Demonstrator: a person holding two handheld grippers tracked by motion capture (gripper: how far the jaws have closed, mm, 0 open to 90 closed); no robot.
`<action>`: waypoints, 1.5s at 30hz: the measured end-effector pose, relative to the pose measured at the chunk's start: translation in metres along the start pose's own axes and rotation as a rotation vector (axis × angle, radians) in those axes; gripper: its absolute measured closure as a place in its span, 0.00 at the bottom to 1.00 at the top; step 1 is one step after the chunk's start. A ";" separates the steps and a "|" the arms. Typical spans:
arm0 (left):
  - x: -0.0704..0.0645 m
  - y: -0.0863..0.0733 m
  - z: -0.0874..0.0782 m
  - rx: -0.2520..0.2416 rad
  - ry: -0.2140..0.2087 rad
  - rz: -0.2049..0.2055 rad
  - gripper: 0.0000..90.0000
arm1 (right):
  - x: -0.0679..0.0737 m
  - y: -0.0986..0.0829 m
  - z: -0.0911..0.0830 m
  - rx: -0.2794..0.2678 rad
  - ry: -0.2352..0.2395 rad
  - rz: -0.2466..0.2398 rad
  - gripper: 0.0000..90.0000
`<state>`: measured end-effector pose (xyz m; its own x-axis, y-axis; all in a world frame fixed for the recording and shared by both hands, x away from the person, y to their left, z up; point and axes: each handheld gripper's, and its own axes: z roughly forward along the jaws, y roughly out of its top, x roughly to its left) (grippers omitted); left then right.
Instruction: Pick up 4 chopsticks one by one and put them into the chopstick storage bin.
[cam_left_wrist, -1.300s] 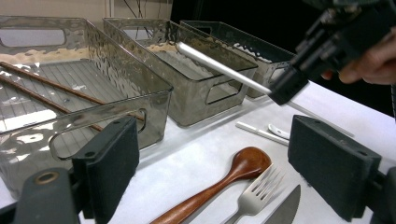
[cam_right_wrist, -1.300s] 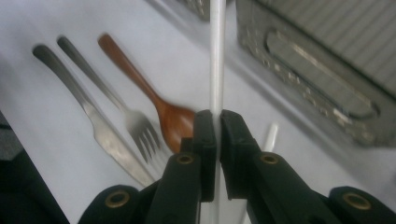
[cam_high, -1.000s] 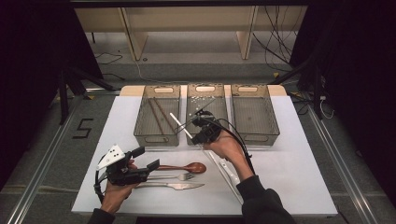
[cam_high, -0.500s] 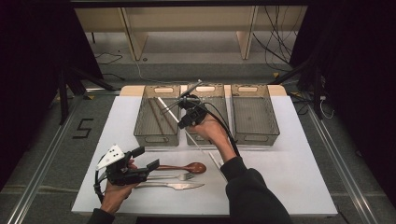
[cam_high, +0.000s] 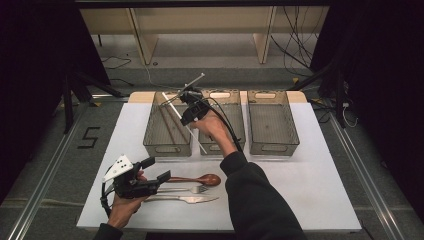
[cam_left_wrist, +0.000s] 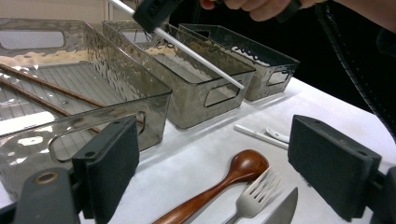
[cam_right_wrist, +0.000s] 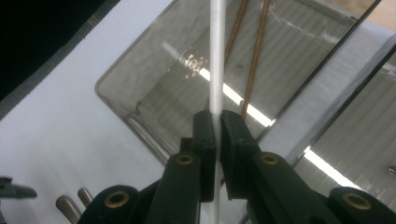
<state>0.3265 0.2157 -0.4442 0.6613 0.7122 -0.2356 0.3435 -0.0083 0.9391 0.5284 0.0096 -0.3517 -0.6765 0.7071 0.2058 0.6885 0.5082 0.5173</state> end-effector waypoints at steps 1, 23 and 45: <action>0.000 0.000 0.000 -0.003 0.000 -0.003 0.18 | 0.000 0.002 0.001 -0.005 0.001 0.008 0.95; 0.000 0.000 0.000 -0.004 -0.005 -0.002 0.18 | -0.004 0.031 0.021 -0.117 -0.012 0.100 0.95; 0.000 0.001 -0.001 -0.004 -0.009 0.000 0.18 | 0.001 0.036 0.047 -0.133 -0.053 0.099 0.95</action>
<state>0.3265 0.2163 -0.4433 0.6674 0.7058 -0.2376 0.3406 -0.0056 0.9402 0.5642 0.0517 -0.3717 -0.5902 0.7770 0.2190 0.7081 0.3680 0.6026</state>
